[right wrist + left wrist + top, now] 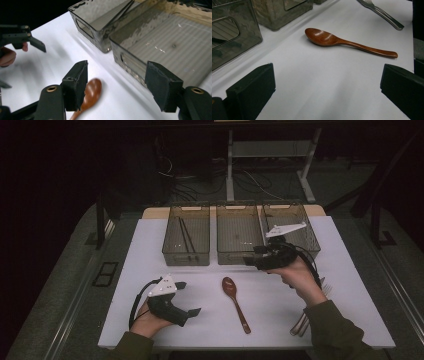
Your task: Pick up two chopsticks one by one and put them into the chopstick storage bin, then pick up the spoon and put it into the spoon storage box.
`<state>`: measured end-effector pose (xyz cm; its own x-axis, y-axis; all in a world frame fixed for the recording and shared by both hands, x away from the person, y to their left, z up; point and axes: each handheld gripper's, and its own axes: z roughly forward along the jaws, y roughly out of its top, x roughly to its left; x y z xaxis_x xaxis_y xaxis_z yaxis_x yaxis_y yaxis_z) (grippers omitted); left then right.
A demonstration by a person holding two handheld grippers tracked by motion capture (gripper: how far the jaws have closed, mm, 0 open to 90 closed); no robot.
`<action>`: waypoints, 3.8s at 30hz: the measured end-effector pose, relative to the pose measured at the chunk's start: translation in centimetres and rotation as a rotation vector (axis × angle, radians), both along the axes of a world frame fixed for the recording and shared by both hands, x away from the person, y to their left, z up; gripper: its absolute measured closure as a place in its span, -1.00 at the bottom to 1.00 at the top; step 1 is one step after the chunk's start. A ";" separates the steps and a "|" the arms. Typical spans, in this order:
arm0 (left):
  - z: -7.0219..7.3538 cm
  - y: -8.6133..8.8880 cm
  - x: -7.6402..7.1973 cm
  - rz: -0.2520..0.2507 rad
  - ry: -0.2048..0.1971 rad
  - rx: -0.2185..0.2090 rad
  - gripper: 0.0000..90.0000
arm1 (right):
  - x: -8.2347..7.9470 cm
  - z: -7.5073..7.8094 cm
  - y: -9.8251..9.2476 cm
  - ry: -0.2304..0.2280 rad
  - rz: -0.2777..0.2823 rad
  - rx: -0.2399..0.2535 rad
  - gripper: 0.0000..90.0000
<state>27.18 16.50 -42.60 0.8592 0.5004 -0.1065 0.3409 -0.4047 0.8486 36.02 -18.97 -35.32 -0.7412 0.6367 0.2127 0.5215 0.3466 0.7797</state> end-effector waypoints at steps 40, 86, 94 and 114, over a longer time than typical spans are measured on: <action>0.1 0.3 -0.1 0.005 -0.007 0.006 -1.00 | -9.2 -7.1 -11.3 -0.080 -0.148 0.017 -0.55; -1.9 -10.6 0.2 -0.290 0.030 0.169 0.98 | -10.9 -8.1 -12.3 -0.074 -0.156 0.006 -0.55; -2.7 -12.9 0.0 -0.352 0.028 0.202 0.98 | -11.0 -8.0 -12.3 -0.071 -0.160 0.009 -0.55; -2.9 -17.0 1.4 -0.344 -0.025 0.192 0.98 | -11.0 -8.0 -12.4 -0.071 -0.156 0.013 -0.55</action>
<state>28.57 -0.52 -45.54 0.9813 0.1916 -0.0157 0.1378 -0.6440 0.7525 25.07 -31.32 -43.35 -0.6468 0.7429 0.1725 0.5117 0.2550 0.8204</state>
